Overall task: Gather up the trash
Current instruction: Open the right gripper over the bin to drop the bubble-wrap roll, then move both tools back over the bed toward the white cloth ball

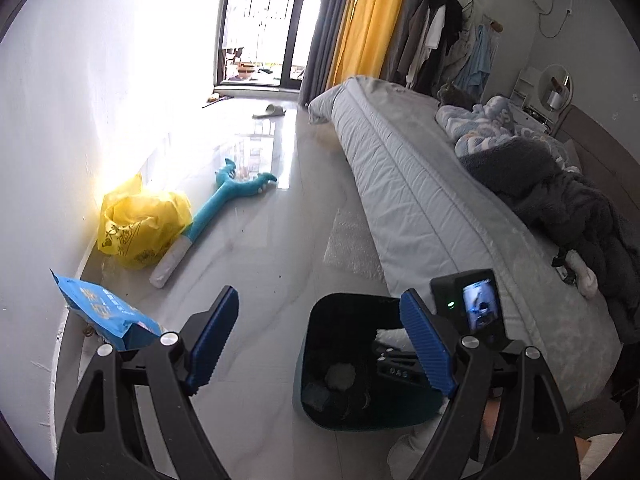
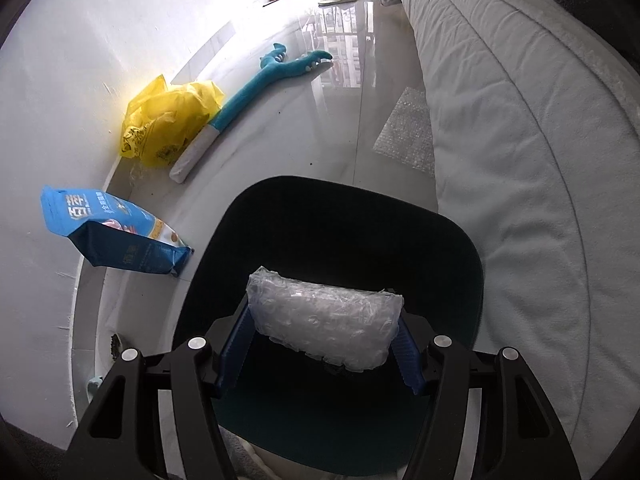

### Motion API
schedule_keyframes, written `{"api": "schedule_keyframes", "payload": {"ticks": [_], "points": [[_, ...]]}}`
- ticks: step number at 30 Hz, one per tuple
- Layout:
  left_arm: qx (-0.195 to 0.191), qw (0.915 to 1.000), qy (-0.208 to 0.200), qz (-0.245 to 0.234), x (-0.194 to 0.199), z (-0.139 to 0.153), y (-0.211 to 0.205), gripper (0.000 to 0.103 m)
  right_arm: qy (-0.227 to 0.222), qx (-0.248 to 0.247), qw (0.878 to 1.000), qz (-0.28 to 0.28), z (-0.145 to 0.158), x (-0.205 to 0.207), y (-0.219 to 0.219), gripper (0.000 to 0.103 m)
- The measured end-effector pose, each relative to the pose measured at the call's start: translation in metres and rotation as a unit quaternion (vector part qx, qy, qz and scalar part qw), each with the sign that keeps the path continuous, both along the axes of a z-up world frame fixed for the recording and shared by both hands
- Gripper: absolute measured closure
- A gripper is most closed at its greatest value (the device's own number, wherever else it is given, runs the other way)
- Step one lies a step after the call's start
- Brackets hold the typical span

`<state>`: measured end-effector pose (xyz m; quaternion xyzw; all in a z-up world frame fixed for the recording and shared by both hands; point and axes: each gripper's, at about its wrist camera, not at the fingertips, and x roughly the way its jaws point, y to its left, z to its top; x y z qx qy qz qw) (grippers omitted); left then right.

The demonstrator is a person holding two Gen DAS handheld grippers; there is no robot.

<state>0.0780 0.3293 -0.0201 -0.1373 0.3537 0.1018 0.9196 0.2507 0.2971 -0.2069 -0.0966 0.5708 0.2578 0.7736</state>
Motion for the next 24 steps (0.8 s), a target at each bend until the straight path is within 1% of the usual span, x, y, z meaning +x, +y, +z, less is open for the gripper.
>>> {"api": "schedule_keyframes", "payload": {"ticks": [3, 6, 8, 10, 11, 13, 16, 18, 21, 24], "points": [[0.003, 0.9996, -0.028, -0.006, -0.006, 0.019, -0.005, 0.018, 0.001, -0.02, 1.0, 0.008, -0.01, -0.001, 0.004, 0.039], [0.007, 0.9988, -0.047, -0.014, -0.011, 0.032, -0.01, 0.018, 0.002, -0.028, 1.0, 0.01, -0.013, -0.002, 0.006, 0.037], [0.007, 0.9982, -0.055, -0.025, -0.014, 0.039, -0.013, 0.018, 0.001, -0.032, 0.999, 0.009, -0.014, -0.002, 0.007, 0.029], [0.015, 0.9973, -0.064, -0.033, -0.016, 0.045, -0.018, 0.018, 0.003, -0.031, 0.999, 0.007, -0.014, -0.002, 0.006, 0.022], [0.02, 0.9969, -0.067, -0.036, -0.017, 0.049, -0.02, 0.018, 0.002, -0.03, 1.0, 0.007, -0.012, -0.003, 0.005, 0.021], [0.025, 0.9962, -0.072, -0.04, -0.018, 0.052, -0.022, 0.018, -0.004, -0.023, 1.0, 0.009, -0.005, -0.004, 0.004, 0.02], [0.028, 0.9955, -0.08, -0.043, -0.018, 0.057, -0.025, 0.017, -0.016, -0.009, 1.0, 0.017, 0.007, -0.006, 0.005, 0.015], [0.03, 0.995, -0.084, -0.046, -0.018, 0.059, -0.028, 0.017, -0.022, 0.001, 1.0, 0.022, 0.015, -0.008, 0.004, 0.014], [0.04, 0.9942, -0.085, -0.053, -0.017, 0.061, -0.035, 0.017, -0.037, 0.014, 0.999, 0.029, 0.031, -0.01, 0.0, 0.011], [0.048, 0.9932, -0.087, -0.061, -0.013, 0.064, -0.043, 0.016, -0.056, 0.025, 0.998, 0.029, 0.048, -0.011, -0.009, 0.006]]}}
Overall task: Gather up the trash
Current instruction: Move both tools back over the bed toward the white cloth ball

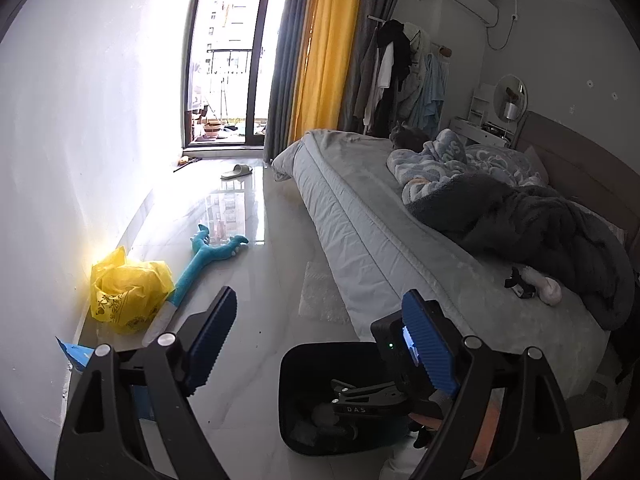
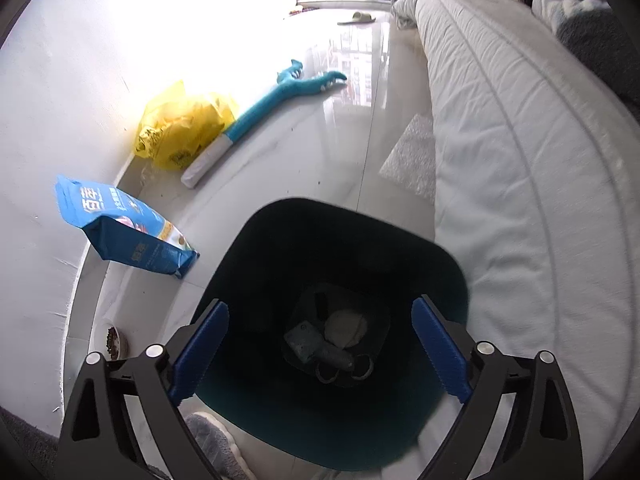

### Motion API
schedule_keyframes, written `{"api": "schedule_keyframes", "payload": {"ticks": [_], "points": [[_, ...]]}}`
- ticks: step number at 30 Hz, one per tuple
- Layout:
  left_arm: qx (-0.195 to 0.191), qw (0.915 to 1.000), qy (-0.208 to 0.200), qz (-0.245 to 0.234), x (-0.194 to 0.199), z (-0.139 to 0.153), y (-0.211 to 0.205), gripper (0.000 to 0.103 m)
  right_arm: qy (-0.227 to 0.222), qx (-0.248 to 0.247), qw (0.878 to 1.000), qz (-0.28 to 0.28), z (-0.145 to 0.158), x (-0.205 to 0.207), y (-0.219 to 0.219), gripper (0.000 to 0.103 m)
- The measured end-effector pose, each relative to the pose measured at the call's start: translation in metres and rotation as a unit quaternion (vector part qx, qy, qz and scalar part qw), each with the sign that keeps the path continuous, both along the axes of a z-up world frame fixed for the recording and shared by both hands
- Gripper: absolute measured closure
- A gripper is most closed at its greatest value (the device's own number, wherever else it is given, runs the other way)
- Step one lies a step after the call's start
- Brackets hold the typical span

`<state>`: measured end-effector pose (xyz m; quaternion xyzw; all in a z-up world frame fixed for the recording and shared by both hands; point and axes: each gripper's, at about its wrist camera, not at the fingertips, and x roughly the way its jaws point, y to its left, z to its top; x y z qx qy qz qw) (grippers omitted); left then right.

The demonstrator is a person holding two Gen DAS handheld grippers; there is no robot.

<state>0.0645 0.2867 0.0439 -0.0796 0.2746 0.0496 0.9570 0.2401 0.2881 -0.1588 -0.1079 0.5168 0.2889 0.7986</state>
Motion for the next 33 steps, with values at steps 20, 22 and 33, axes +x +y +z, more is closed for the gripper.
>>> {"api": "schedule_keyframes", "payload": {"ticks": [20, 22, 33], "points": [[-0.007, 0.9992, -0.012, -0.038, 0.052, -0.001, -0.073, 0.011, -0.1, 0.068, 0.99, -0.071, 0.103, 0.018, -0.148, 0.003], [-0.005, 0.9989, -0.013, -0.045, 0.056, -0.003, -0.082, 0.011, -0.107, 0.073, 0.988, -0.083, 0.112, 0.017, -0.17, 0.003], [-0.001, 0.9941, -0.02, -0.106, 0.076, -0.006, -0.136, 0.011, -0.134, 0.087, 0.978, -0.137, 0.147, 0.027, -0.276, 0.003]]}}
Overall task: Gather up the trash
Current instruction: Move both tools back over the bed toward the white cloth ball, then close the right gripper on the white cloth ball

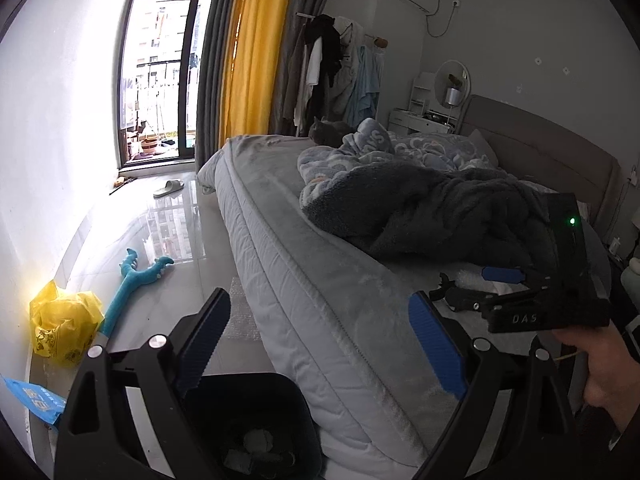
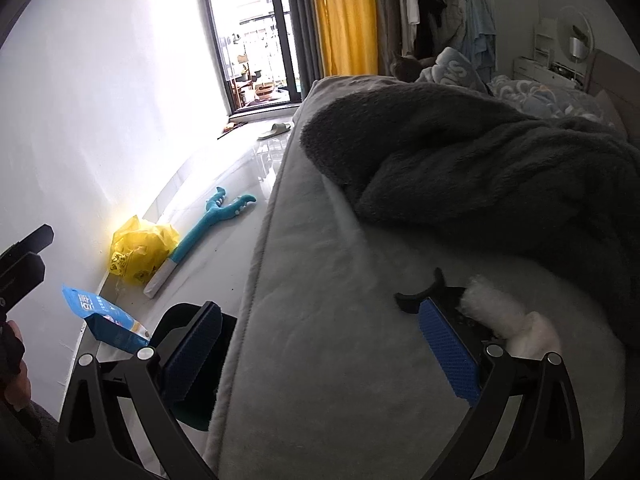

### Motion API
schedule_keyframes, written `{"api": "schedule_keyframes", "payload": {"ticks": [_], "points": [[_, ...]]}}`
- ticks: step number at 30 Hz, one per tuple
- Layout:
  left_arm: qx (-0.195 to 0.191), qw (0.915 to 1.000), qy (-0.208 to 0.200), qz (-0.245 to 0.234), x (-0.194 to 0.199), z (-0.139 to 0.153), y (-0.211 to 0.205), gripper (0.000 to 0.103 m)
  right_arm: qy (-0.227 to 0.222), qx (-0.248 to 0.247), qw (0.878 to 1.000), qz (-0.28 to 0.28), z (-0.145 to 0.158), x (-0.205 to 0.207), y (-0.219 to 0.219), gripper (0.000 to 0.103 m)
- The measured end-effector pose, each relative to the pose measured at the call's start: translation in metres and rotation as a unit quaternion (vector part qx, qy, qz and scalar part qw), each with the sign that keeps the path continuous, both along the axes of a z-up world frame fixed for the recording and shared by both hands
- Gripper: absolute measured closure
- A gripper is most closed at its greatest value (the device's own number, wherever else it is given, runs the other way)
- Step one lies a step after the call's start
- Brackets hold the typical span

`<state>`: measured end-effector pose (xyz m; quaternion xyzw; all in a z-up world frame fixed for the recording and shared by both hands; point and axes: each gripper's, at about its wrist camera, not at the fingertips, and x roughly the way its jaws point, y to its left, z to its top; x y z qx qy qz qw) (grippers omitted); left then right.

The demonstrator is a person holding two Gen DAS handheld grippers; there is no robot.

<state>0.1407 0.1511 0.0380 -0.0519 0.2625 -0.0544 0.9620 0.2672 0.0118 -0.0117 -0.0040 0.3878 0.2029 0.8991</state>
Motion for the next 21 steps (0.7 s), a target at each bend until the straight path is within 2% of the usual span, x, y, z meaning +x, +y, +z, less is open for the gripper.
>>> {"api": "schedule_keyframes", "payload": {"ticks": [6, 10, 14, 21], "points": [[-0.032, 0.9992, 0.018, -0.012, 0.019, -0.006, -0.008, 0.011, 0.014, 0.017, 1.0, -0.018, -0.004, 0.009, -0.036, 0.003], [-0.019, 0.9992, 0.02, -0.03, 0.034, -0.01, -0.02, 0.011, 0.012, 0.006, 1.0, -0.024, -0.01, 0.011, -0.052, 0.003], [-0.029, 0.998, 0.034, -0.044, 0.051, -0.022, -0.021, 0.011, 0.014, 0.001, 0.999, -0.035, -0.022, 0.012, -0.073, 0.003], [-0.012, 0.996, 0.049, -0.074, 0.08, -0.034, -0.04, 0.011, 0.009, -0.018, 0.999, -0.045, -0.042, 0.022, -0.098, 0.003]]}}
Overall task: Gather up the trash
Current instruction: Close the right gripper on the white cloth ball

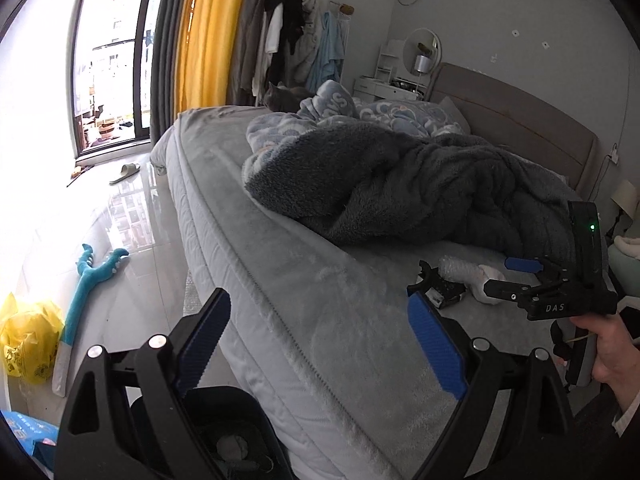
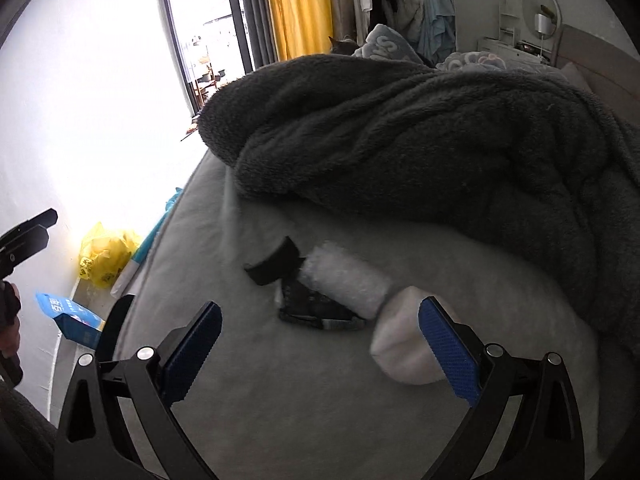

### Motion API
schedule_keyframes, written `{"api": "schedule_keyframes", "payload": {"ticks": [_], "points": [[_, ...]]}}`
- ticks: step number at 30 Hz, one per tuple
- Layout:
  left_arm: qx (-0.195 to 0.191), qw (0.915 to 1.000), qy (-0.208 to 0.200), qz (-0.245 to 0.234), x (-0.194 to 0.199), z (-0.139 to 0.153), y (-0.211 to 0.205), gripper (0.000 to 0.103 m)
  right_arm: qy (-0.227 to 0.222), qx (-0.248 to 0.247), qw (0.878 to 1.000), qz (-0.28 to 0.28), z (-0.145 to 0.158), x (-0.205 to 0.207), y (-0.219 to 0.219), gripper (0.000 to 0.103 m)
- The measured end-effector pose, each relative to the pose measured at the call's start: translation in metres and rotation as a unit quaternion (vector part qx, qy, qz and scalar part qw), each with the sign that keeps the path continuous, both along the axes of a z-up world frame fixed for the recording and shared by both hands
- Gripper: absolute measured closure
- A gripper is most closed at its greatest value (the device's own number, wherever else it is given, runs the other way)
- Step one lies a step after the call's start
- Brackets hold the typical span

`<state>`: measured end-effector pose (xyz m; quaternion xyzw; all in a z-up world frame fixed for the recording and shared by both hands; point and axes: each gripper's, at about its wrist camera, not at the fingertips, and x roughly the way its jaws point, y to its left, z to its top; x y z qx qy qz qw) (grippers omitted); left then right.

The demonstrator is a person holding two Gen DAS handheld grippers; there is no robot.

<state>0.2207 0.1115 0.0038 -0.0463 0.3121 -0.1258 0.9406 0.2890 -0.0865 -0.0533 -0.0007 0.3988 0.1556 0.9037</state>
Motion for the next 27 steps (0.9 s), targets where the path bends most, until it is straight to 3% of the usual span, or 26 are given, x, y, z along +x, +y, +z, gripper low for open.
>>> {"api": "schedule_keyframes", "payload": {"ticks": [5, 15, 20, 23, 27], "points": [[-0.006, 0.9998, 0.007, -0.019, 0.019, -0.01, -0.015, 0.012, 0.012, -0.008, 1.0, -0.014, -0.017, 0.013, -0.022, 0.003], [-0.023, 0.9983, 0.023, -0.049, 0.054, -0.029, -0.055, 0.019, 0.043, 0.051, 0.998, -0.023, -0.042, 0.031, -0.05, 0.004], [-0.029, 0.9966, 0.035, -0.068, 0.066, -0.039, -0.082, 0.02, 0.067, 0.079, 0.994, -0.027, -0.055, 0.036, -0.063, 0.035], [-0.022, 0.996, 0.041, -0.077, 0.071, -0.046, -0.098, 0.021, 0.066, 0.084, 0.994, -0.017, -0.053, 0.035, -0.065, 0.045], [-0.021, 0.9957, 0.052, -0.075, 0.077, -0.055, -0.111, 0.025, 0.061, 0.09, 0.994, -0.018, -0.049, 0.031, -0.074, 0.05]]}}
